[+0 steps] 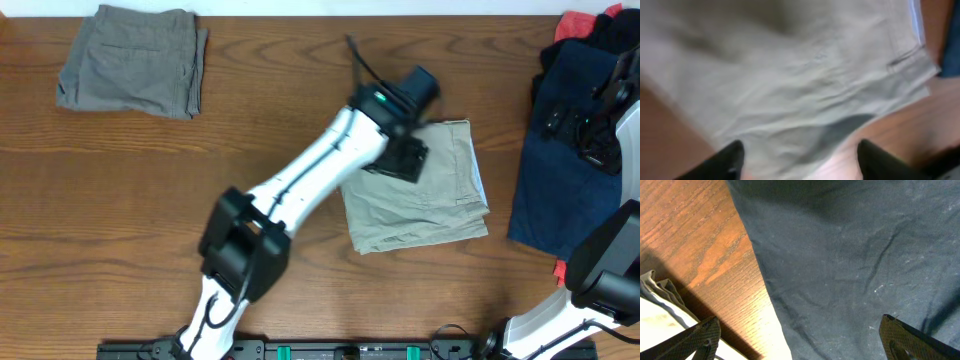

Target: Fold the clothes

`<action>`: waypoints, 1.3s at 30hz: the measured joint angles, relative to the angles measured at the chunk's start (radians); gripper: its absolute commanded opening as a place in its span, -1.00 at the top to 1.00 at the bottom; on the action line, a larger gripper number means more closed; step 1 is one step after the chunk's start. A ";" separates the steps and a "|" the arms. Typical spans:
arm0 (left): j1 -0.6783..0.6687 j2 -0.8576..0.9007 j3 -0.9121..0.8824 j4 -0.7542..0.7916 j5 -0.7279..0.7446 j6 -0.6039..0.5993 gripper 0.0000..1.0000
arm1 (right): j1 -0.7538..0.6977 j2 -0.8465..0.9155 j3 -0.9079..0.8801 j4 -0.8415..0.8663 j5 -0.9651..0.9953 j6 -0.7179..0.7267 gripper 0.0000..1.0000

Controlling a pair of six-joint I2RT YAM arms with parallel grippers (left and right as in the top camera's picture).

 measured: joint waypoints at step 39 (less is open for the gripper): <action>0.338 0.011 -0.179 -0.095 -0.041 -0.027 -0.96 | 0.000 0.000 0.000 0.000 0.000 0.000 -0.99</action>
